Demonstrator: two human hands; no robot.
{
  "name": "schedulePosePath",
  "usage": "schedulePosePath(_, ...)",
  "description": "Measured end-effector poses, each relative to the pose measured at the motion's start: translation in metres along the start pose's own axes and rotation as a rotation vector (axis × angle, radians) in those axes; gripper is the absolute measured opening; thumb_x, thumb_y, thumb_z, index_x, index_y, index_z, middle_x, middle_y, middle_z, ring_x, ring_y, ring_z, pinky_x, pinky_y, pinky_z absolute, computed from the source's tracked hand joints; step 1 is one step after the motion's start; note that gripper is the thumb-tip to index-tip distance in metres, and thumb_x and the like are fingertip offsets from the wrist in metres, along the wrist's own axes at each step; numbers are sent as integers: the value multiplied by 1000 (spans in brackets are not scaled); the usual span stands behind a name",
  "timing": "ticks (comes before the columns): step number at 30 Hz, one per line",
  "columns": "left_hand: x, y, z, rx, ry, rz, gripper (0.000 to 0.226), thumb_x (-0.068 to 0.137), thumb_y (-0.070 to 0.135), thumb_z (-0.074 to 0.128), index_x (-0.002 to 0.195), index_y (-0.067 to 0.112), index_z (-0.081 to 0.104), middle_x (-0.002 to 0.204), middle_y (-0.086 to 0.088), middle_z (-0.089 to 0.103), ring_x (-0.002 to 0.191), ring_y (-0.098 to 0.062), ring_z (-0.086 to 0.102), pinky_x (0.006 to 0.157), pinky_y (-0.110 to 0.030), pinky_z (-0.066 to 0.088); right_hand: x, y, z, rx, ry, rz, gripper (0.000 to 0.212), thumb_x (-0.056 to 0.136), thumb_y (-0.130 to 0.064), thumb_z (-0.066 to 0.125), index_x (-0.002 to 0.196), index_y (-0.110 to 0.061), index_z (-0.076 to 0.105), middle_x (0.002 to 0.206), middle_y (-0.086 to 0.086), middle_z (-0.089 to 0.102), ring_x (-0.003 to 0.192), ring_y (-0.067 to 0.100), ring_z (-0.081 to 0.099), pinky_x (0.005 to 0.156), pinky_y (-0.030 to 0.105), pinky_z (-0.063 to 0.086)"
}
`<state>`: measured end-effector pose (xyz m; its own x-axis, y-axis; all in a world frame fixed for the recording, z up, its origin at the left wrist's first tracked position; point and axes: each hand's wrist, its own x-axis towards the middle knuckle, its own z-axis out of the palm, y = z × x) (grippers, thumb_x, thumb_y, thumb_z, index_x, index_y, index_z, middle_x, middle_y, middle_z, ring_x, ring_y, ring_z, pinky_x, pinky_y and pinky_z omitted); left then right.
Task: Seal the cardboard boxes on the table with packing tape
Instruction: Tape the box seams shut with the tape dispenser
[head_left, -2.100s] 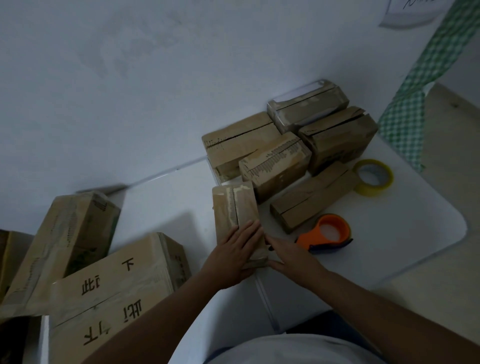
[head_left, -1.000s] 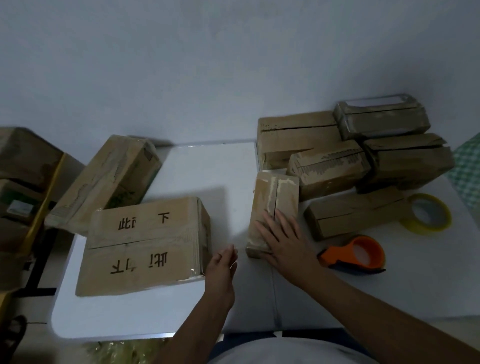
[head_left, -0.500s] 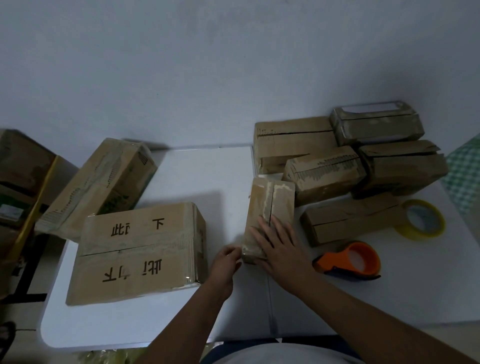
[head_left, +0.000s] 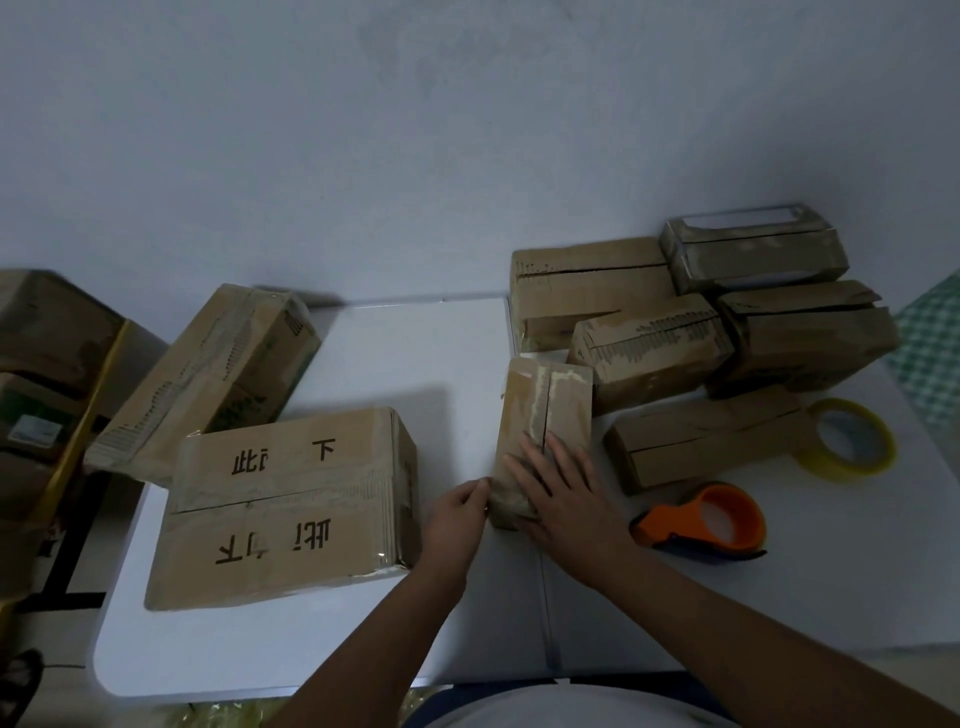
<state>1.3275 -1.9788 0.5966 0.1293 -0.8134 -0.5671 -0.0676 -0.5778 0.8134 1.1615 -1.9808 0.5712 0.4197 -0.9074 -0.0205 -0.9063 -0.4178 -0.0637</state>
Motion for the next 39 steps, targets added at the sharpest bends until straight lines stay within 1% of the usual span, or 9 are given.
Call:
schedulePosePath(5,-9,-3,3,366,-148,182,49,95,-1,46,139,18,55,124,-4,67,110,-16,62,98,-38,50,1,-1,-1,1,6,3,75,85,-53,61,149,-20,37,157,9,28,144,35,26,113,54,28)
schedulePosePath(12,18,13,-32,701,-426,420,66,93,14,66,149,31,36,127,4,65,113,-9,65,87,-8,47,1,2,-4,-7,-32,-48,70,91,-60,33,149,-20,37,159,7,25,145,34,24,114,53,27)
schedulePosePath(16,25,13,-33,767,-404,453,71,94,15,66,152,32,29,127,-2,66,113,-12,66,91,-18,51,8,7,-6,19,-74,-83,70,91,-59,32,150,-21,34,160,6,23,146,33,21,114,53,26)
schedulePosePath(21,19,12,-30,625,-357,450,80,89,30,72,143,52,17,147,18,36,122,7,50,96,-10,43,28,34,-18,174,-165,-201,78,88,-72,27,154,-36,7,162,-8,-10,147,19,-18,118,44,-8)
schedulePosePath(25,27,28,-27,767,-184,509,77,93,44,63,155,29,20,165,5,9,148,-15,22,116,-27,22,22,43,-25,749,138,329,62,96,-56,38,149,-25,32,155,1,28,139,15,29,111,40,29)
schedulePosePath(28,32,37,-9,921,-153,748,70,97,42,56,156,27,21,165,4,4,151,-20,13,120,-33,18,24,44,-22,1206,2,704,43,100,-42,43,135,-18,50,135,8,53,120,20,52,102,40,44)
schedulePosePath(33,50,28,27,1366,-186,638,87,87,76,26,155,37,-11,159,4,-33,144,-35,-30,115,-61,-10,40,38,-33,1529,-231,656,37,101,-53,31,117,-37,60,115,-15,66,100,4,65,79,22,52)
schedulePosePath(36,69,41,27,1464,-146,571,91,89,74,30,155,31,-15,161,-5,-27,146,-41,-25,114,-65,-8,55,45,-39,1346,-159,643,37,101,-50,32,121,-30,56,125,-3,58,112,14,55,97,36,45)
schedulePosePath(39,101,71,9,1453,-116,479,84,97,58,38,156,27,-12,162,-5,-26,148,-35,-22,116,-65,-2,64,63,-36,1291,-106,634,34,102,-45,35,105,-22,59,113,14,61,104,26,58,83,32,45)
